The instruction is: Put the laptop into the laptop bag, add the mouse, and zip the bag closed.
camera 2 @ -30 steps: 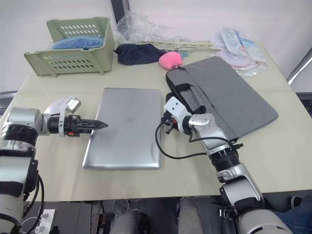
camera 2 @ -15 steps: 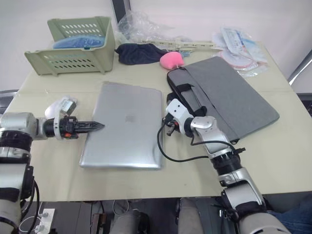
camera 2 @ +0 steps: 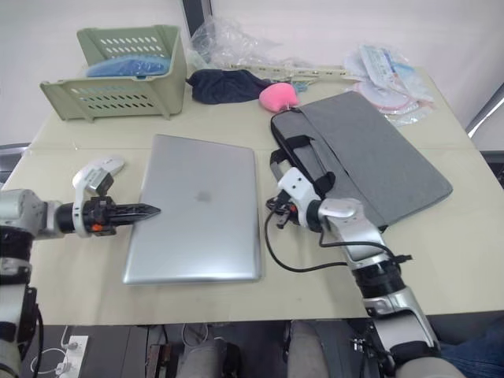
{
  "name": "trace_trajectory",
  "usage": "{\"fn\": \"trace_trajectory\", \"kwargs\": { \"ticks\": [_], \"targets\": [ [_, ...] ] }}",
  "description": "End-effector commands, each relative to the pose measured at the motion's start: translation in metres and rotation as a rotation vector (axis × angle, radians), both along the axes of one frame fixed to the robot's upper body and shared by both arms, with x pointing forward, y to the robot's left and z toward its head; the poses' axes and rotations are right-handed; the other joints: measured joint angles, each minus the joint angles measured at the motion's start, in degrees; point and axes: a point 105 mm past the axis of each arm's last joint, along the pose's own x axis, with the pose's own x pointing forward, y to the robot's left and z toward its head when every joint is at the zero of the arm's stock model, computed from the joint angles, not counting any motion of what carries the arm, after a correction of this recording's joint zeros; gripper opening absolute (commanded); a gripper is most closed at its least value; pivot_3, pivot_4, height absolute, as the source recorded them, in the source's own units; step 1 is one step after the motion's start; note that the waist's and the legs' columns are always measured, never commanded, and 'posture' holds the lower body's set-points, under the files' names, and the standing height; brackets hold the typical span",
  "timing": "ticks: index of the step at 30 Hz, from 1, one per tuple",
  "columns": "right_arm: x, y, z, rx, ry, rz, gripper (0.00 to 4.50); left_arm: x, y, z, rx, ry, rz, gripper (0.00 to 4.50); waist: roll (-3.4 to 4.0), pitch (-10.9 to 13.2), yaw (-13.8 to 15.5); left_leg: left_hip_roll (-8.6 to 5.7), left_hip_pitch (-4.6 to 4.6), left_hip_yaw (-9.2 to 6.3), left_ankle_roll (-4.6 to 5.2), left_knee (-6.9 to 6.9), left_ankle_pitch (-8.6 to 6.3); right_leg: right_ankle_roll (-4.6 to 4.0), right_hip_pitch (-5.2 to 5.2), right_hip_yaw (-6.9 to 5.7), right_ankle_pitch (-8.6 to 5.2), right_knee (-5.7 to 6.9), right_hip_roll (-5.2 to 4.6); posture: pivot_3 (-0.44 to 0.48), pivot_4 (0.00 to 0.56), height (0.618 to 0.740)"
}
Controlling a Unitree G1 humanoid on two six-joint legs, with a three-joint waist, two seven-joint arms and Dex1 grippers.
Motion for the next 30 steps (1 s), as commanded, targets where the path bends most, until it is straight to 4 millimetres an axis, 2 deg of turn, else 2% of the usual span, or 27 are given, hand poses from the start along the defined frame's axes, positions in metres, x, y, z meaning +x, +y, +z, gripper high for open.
{"fn": "trace_trajectory", "kwargs": {
  "ticks": [1,5,6,10,15,19,22,26,30],
  "targets": [
    [-0.014,-0.011,0.042,0.050,-0.098,0.023,2.30,-0.012,-0.003,0.027,-0.054,-0.090,0.002,0.36,0.02,0.0,0.2,0.05,0.00,-0.01,0.00,0.00,0.00,0.00,0.00,0.05,0.00,-0.02,-0.01,0.000,0.150,0.740],
    [-0.023,-0.039,0.059,-0.033,-0.182,-0.031,4.24,-0.027,-0.004,0.027,-0.112,-0.159,0.037,0.36,0.01,0.0,1.2,0.06,0.00,-0.03,-0.01,0.02,-0.01,0.00,0.01,0.09,0.00,-0.04,0.01,0.000,0.150,0.740],
    [-0.022,-0.046,0.063,-0.052,-0.202,-0.055,4.43,-0.031,-0.006,0.026,-0.125,-0.175,0.041,0.36,0.02,0.0,1.4,0.08,0.01,-0.02,-0.02,0.01,-0.01,0.00,0.00,0.11,0.00,-0.06,-0.01,0.000,0.150,0.740],
    [-0.007,-0.064,0.075,-0.125,-0.299,-0.167,4.43,-0.044,-0.015,0.016,-0.149,-0.205,0.066,0.36,0.01,0.0,1.5,0.14,0.03,0.03,-0.02,0.03,-0.01,0.00,0.01,0.20,0.00,-0.06,-0.16,0.000,0.150,0.740],
    [0.010,-0.070,0.066,-0.191,-0.316,-0.209,4.43,-0.051,-0.026,0.009,-0.179,-0.225,0.101,0.36,-0.01,0.0,1.8,0.08,0.04,0.02,-0.02,0.06,-0.01,0.00,0.03,0.22,0.00,-0.04,-0.26,0.000,0.150,0.740],
    [0.026,-0.076,0.067,-0.227,-0.365,-0.281,4.43,-0.054,-0.031,0.007,-0.195,-0.232,0.135,0.36,0.00,0.0,1.7,0.06,0.04,0.01,-0.02,0.04,-0.01,0.00,0.03,0.19,0.00,-0.04,-0.27,0.000,0.150,0.740],
    [0.027,-0.081,0.069,-0.235,-0.365,-0.290,4.43,-0.058,-0.033,0.004,-0.200,-0.223,0.147,0.36,0.00,0.0,1.5,0.07,0.05,0.02,-0.02,0.02,-0.01,0.00,0.03,0.19,0.00,-0.05,-0.26,0.000,0.150,0.740],
    [0.029,-0.078,0.065,-0.239,-0.363,-0.277,4.43,-0.059,-0.034,0.002,-0.193,-0.215,0.168,0.36,0.00,0.0,1.5,0.07,0.05,0.01,-0.02,-0.01,-0.01,0.00,0.03,0.17,0.00,-0.07,-0.23,0.000,0.150,0.740],
    [0.037,-0.066,0.055,-0.223,-0.357,-0.269,4.43,-0.057,-0.038,0.003,-0.211,-0.212,0.168,0.36,0.00,0.0,1.4,0.07,0.06,0.03,-0.02,0.01,-0.01,0.00,0.03,0.18,0.00,-0.08,-0.22,0.000,0.150,0.740]
  ]
}}
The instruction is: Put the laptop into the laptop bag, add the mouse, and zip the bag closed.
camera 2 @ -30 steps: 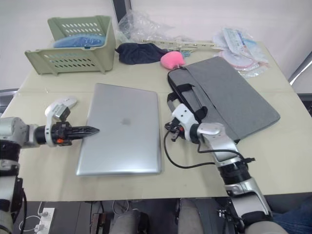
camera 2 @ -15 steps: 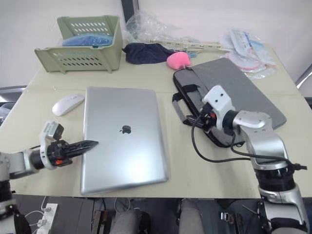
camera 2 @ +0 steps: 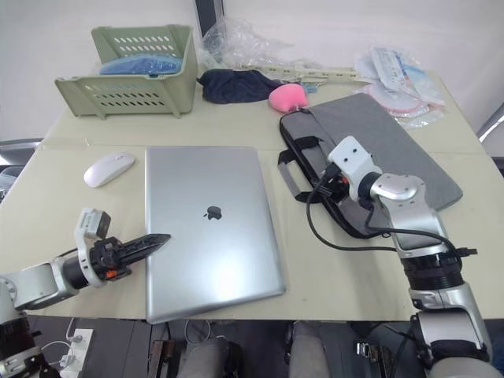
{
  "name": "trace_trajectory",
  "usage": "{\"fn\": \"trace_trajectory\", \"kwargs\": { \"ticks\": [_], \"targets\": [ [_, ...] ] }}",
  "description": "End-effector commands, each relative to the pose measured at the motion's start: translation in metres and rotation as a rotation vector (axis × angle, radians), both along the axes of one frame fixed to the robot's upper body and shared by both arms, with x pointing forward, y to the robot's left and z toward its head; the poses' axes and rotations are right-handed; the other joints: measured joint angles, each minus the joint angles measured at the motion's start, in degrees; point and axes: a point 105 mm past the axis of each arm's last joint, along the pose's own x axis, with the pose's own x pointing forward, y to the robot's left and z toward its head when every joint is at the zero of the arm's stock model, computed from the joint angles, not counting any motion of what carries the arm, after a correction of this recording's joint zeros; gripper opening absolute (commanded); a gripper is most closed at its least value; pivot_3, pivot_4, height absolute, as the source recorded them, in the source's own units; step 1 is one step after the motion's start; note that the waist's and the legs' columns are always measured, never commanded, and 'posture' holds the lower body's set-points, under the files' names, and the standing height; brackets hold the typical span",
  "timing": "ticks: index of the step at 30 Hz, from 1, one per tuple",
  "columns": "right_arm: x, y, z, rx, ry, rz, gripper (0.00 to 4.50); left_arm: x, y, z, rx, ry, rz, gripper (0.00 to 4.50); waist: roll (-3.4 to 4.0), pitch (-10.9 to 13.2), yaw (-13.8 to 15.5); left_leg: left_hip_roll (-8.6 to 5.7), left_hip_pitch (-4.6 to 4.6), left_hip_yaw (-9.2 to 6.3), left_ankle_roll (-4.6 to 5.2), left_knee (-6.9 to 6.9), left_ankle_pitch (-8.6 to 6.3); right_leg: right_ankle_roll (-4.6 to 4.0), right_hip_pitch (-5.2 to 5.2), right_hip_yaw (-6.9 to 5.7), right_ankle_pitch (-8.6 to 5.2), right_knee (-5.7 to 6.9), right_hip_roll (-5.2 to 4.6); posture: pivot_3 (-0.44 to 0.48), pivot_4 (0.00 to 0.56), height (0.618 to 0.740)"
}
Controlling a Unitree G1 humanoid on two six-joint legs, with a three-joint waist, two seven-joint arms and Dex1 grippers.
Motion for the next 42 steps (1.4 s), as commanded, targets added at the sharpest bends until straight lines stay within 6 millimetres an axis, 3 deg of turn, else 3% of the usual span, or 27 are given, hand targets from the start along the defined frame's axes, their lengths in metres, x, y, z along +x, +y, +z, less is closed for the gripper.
{"fn": "trace_trajectory", "kwargs": {
  "ticks": [1,8,9,11,18,26,31,36,42],
  "targets": [
    [0.009,0.012,0.004,-0.009,-0.058,0.009,4.43,0.000,-0.006,0.024,-0.055,-0.115,-0.023,0.36,0.00,0.0,-0.1,-0.01,0.00,0.03,0.00,0.02,0.00,0.00,0.00,0.01,0.00,0.00,0.02,0.000,0.150,0.740],
    [0.018,-0.001,-0.005,-0.076,-0.060,-0.051,4.43,0.000,-0.009,0.027,-0.064,-0.113,-0.012,0.36,0.01,0.0,-0.1,-0.01,-0.01,-0.01,-0.01,-0.03,0.00,0.00,0.00,0.02,0.00,-0.02,0.01,0.000,0.150,0.740],
    [0.019,-0.003,-0.005,-0.084,-0.064,-0.061,4.20,0.000,-0.009,0.028,-0.065,-0.113,-0.011,0.36,0.02,0.0,-0.1,-0.01,-0.01,-0.01,-0.01,-0.04,0.00,0.00,0.00,0.01,0.00,-0.02,0.01,0.000,0.150,0.740],
    [0.021,-0.005,-0.005,-0.092,-0.068,-0.072,3.62,0.000,-0.010,0.028,-0.067,-0.110,-0.008,0.36,0.02,0.0,-0.1,0.00,-0.01,-0.01,-0.01,-0.03,0.00,0.00,0.00,0.01,0.00,-0.03,0.02,0.000,0.150,0.740],
    [0.022,-0.003,-0.004,-0.033,-0.050,-0.071,0.09,-0.001,-0.013,0.030,-0.072,-0.101,-0.006,0.36,0.04,0.0,-0.1,0.00,-0.01,0.01,-0.01,-0.01,0.00,0.00,0.00,0.04,0.00,-0.05,0.02,0.000,0.150,0.740],
    [0.013,0.000,0.002,0.184,0.056,-0.083,0.04,0.000,-0.015,0.034,-0.072,-0.102,-0.010,0.36,0.19,0.1,0.0,0.00,-0.03,0.02,-0.01,-0.02,0.00,0.00,0.00,0.04,0.00,-0.11,0.08,0.000,0.150,0.740],
    [-0.005,0.012,0.024,0.328,0.147,-0.017,0.04,0.006,-0.028,0.046,-0.139,-0.123,-0.043,0.36,0.29,0.2,0.0,0.01,-0.08,-0.02,-0.01,-0.03,0.00,0.00,-0.01,0.03,0.00,-0.17,0.08,0.000,0.150,0.740],
    [-0.026,0.028,0.050,0.386,0.215,0.071,0.04,0.015,-0.037,0.041,-0.196,-0.094,-0.042,0.36,0.37,0.2,0.0,-0.02,-0.08,-0.01,-0.01,-0.05,0.00,0.00,-0.01,0.02,0.00,-0.18,0.09,0.000,0.150,0.740],
    [-0.033,0.044,0.070,0.438,0.221,0.101,0.04,0.021,-0.048,0.035,-0.246,-0.065,-0.044,0.36,0.53,0.3,0.0,-0.08,-0.08,0.05,-0.03,-0.06,-0.01,0.00,-0.02,0.04,0.00,-0.23,0.33,0.000,0.150,0.740]
  ]
}}
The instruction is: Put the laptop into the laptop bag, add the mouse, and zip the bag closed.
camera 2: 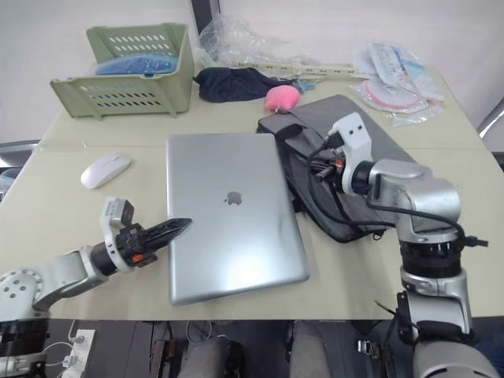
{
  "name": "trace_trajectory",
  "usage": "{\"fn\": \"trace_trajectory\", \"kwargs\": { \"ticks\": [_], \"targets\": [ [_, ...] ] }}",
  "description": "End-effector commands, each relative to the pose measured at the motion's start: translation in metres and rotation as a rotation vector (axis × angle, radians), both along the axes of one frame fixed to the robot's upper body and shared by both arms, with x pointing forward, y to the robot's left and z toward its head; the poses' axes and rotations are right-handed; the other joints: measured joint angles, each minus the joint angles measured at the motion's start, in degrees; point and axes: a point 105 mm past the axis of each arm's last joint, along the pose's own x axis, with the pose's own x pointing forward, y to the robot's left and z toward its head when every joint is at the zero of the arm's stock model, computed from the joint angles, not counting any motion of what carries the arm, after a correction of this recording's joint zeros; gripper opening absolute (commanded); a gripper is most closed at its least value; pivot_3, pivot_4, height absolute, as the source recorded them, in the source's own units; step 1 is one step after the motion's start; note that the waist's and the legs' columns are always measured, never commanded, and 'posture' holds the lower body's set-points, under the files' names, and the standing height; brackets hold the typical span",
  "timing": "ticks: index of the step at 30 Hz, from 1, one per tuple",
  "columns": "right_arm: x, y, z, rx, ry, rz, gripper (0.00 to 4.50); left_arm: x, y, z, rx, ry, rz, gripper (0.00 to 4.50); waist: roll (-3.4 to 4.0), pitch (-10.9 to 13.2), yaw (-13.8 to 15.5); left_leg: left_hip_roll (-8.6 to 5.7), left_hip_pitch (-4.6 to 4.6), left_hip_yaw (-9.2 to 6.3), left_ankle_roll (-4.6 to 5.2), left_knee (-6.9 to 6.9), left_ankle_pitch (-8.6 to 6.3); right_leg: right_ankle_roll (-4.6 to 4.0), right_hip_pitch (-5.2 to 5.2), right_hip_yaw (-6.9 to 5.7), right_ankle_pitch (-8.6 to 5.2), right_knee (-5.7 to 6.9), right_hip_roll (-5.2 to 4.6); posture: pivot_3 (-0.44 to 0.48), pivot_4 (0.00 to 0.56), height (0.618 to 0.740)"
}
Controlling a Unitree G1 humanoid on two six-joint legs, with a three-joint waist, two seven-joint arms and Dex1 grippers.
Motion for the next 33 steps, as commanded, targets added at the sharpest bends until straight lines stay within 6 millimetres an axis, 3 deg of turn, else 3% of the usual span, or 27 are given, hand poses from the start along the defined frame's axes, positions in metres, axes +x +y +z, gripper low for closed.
{"fn": "trace_trajectory", "kwargs": {
  "ticks": [1,5,17,33],
  "targets": [
    [-0.010,0.013,0.027,0.063,-0.053,0.032,0.04,0.000,-0.007,0.026,-0.106,-0.087,-0.026,0.36,0.00,0.0,0.0,0.03,0.02,0.00,-0.03,-0.02,-0.02,0.00,0.00,0.00,0.00,0.00,0.06,0.000,0.150,0.740],
    [-0.014,0.018,0.028,0.088,-0.040,0.033,0.04,0.005,-0.011,0.025,-0.128,-0.078,-0.009,0.36,0.00,0.0,0.0,0.02,-0.01,0.00,-0.04,-0.03,-0.02,0.00,0.00,0.01,0.00,-0.05,0.07,0.000,0.150,0.740],
    [-0.025,0.015,0.007,0.061,0.000,0.042,0.04,0.028,-0.002,0.031,-0.199,-0.055,0.060,0.36,0.00,0.0,0.4,0.04,-0.06,0.03,-0.04,-0.05,-0.02,0.00,0.00,0.03,0.00,-0.19,0.19,0.000,0.150,0.740],
    [-0.031,0.050,0.011,0.166,0.009,0.091,0.04,0.033,-0.053,0.026,-0.231,0.002,0.067,0.36,0.00,0.0,1.4,0.05,-0.07,0.02,-0.04,-0.04,-0.02,0.00,0.00,0.08,0.01,-0.23,0.21,0.000,0.150,0.740]
  ]
}}
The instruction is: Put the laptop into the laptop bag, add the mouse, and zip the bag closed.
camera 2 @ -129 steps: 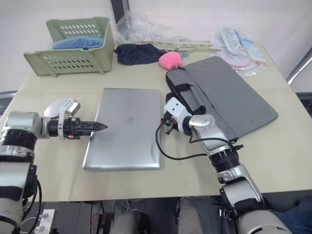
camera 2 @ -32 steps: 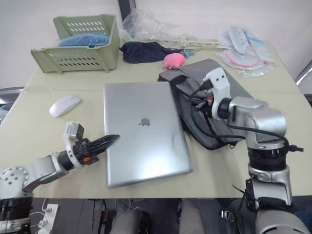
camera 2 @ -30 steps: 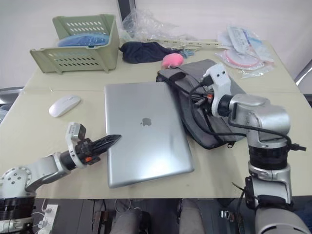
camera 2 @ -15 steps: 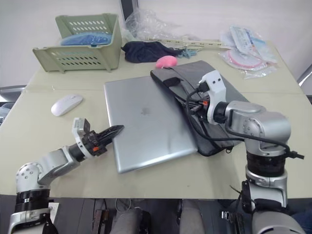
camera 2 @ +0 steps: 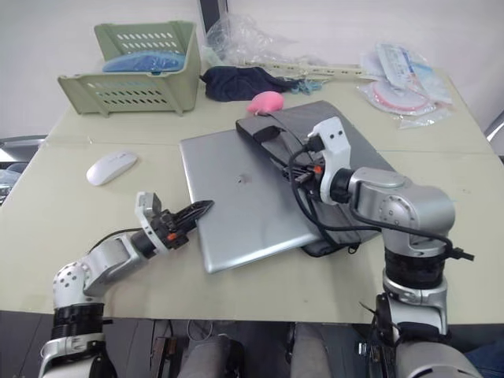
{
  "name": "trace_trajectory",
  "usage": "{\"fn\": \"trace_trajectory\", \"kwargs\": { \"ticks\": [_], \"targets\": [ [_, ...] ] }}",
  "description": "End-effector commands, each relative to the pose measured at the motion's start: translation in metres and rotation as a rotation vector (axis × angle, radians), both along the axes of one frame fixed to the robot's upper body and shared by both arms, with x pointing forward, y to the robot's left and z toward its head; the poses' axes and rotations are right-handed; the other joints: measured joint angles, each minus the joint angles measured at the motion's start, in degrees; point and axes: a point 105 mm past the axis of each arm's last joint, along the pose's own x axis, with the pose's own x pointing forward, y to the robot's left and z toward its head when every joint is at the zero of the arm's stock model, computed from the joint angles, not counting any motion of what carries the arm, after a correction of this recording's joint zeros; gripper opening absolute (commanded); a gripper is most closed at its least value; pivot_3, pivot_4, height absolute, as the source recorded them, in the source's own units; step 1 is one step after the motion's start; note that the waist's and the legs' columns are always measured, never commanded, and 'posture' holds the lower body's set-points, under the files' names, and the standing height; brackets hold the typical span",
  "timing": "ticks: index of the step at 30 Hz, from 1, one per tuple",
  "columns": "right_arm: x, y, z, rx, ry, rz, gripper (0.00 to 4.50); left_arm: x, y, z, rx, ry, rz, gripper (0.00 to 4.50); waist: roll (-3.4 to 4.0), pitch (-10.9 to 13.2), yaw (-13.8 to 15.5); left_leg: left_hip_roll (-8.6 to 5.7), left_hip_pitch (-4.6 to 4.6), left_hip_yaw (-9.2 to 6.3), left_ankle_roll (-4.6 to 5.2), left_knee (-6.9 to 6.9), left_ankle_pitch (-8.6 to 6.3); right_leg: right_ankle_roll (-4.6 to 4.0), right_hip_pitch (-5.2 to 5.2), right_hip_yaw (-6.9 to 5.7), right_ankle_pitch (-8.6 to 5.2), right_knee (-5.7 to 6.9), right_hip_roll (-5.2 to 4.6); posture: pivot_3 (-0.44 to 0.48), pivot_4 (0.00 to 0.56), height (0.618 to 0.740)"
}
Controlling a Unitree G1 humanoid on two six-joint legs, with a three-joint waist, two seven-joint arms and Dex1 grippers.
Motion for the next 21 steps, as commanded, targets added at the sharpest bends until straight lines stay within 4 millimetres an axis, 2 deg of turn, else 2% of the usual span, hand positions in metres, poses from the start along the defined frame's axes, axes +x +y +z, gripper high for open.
{"fn": "trace_trajectory", "kwargs": {
  "ticks": [1,7,11,17,21],
  "targets": [
    [-0.007,0.006,0.021,0.034,-0.079,0.018,0.04,-0.007,-0.016,0.032,-0.076,-0.108,-0.035,0.36,0.00,0.0,0.1,0.00,-0.01,0.00,0.00,0.00,0.00,0.00,0.00,0.00,0.00,0.00,0.00,0.000,0.150,0.740],
    [-0.009,0.009,0.020,0.044,-0.074,0.019,0.04,-0.004,-0.033,0.031,-0.059,-0.092,-0.030,0.36,0.00,0.0,0.0,0.00,-0.02,0.02,0.00,-0.01,0.00,0.00,0.00,0.00,0.00,-0.02,0.02,0.000,0.150,0.740],
    [-0.010,0.011,0.020,0.052,-0.074,0.019,0.04,-0.003,-0.059,0.028,-0.065,-0.069,-0.071,0.36,0.00,0.0,0.2,-0.02,-0.03,0.06,0.00,0.01,0.00,0.00,0.02,0.00,0.00,-0.03,0.03,0.000,0.150,0.740],
    [-0.009,0.011,0.020,0.050,-0.077,0.010,0.04,0.007,-0.074,0.013,-0.007,-0.013,-0.052,0.36,0.00,0.0,0.3,-0.04,-0.11,0.18,0.00,0.03,0.00,0.00,0.04,-0.03,0.00,-0.08,0.05,0.000,0.150,0.740],
    [-0.010,0.012,0.020,0.051,-0.077,0.003,0.04,0.013,-0.083,0.014,-0.004,-0.003,-0.041,0.36,0.01,0.0,0.5,-0.03,-0.15,0.26,0.00,0.09,0.01,0.00,0.06,-0.03,0.00,-0.08,0.06,0.000,0.150,0.740]
  ]
}}
